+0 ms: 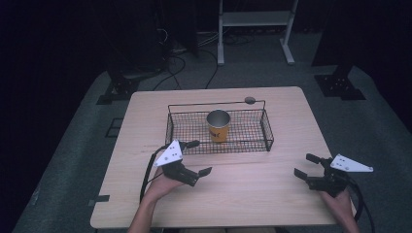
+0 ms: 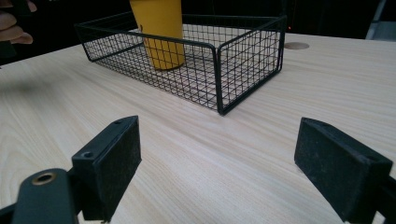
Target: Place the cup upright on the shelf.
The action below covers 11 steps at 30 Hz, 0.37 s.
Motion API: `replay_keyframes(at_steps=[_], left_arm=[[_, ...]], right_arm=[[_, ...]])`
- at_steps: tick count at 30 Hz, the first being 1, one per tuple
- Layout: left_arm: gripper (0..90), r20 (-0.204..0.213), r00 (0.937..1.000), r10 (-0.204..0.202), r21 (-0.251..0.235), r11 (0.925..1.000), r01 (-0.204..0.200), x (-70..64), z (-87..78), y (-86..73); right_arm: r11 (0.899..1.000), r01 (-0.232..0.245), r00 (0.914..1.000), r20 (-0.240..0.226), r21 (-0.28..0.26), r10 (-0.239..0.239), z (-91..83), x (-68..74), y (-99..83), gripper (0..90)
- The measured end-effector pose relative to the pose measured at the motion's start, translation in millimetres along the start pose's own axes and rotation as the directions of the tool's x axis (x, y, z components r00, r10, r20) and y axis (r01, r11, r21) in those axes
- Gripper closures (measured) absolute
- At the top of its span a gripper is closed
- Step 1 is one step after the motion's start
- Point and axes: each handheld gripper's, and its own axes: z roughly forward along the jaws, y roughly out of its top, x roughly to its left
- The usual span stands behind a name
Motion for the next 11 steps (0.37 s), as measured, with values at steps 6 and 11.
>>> replay_keyframes(at_steps=[6,11], left_arm=[[1.3,-0.02,0.9998,0.004,-0.004,1.0,-0.004,-8.5,-5.2,-9.3],[1.3,-0.044,0.9989,0.013,0.003,0.9999,-0.013,-15.3,-10.1,-16.6]], right_arm=[[1.0,0.001,1.0,0.0,0.0,-0.001,-0.2,-0.1,0.0,13.5],[1.0,0.019,0.9998,0.003,0.012,-0.019,1.0,1.2,-0.1,13.6]])
